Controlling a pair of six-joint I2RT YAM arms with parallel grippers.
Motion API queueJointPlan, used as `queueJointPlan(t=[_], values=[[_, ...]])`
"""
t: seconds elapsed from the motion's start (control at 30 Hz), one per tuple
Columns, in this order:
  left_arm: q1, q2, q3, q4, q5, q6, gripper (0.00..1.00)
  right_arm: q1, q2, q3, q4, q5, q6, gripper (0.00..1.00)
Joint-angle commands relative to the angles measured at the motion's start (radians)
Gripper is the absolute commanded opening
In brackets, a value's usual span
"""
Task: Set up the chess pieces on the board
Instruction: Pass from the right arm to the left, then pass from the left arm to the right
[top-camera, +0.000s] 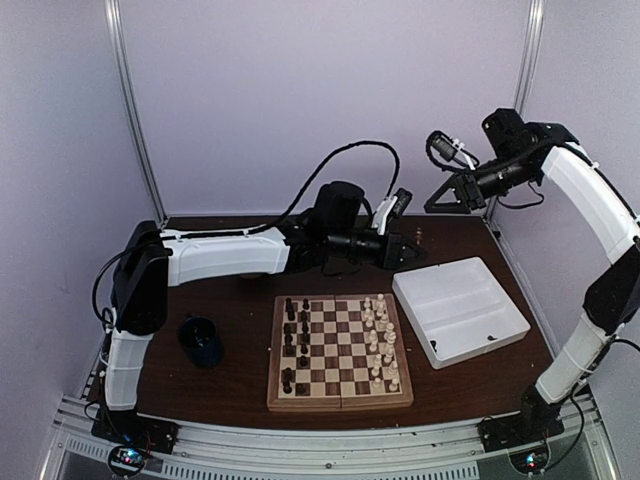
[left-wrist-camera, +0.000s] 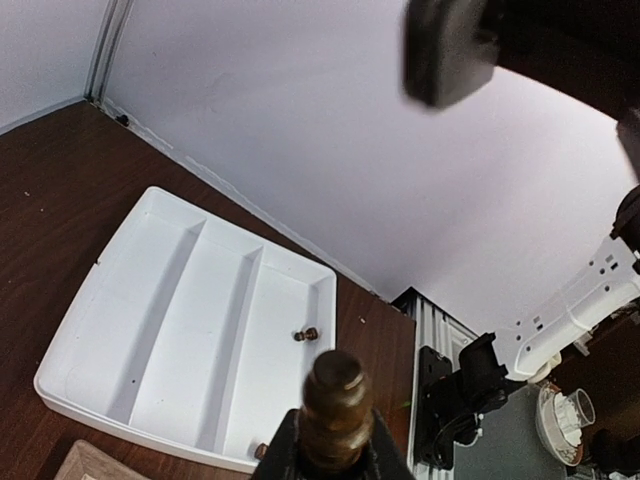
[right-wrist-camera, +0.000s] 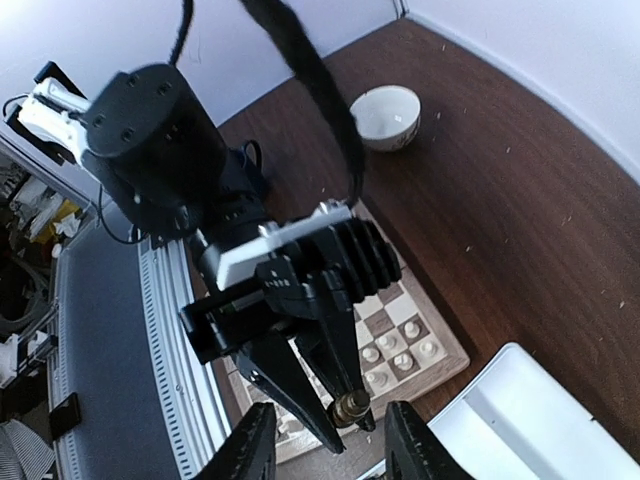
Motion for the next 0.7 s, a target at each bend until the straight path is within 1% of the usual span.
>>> queueJointPlan(t=[0.0,0.27,0.47,0.67], values=[[0.005,-0.039,0.025,-0.032,-0.001,0.091,0.01,0.020,0.070,0.013,-0.218,0.041,-0.084,0.40],[0.003,-0.051,0.025,-0.034,0.015,0.105,0.00,0.073,0.090,-0.005,-0.224,0.077,-0.073,0.39],[0.001,-0.060,0.024,-0.033,0.025,0.113,0.00,0.086,0.100,-0.012,-0.194,0.099,-0.043,0.35],[-0.001,-0.071,0.011,-0.027,0.028,0.116,0.00,0.086,0.110,-0.013,-0.157,0.130,-0.001,0.34]])
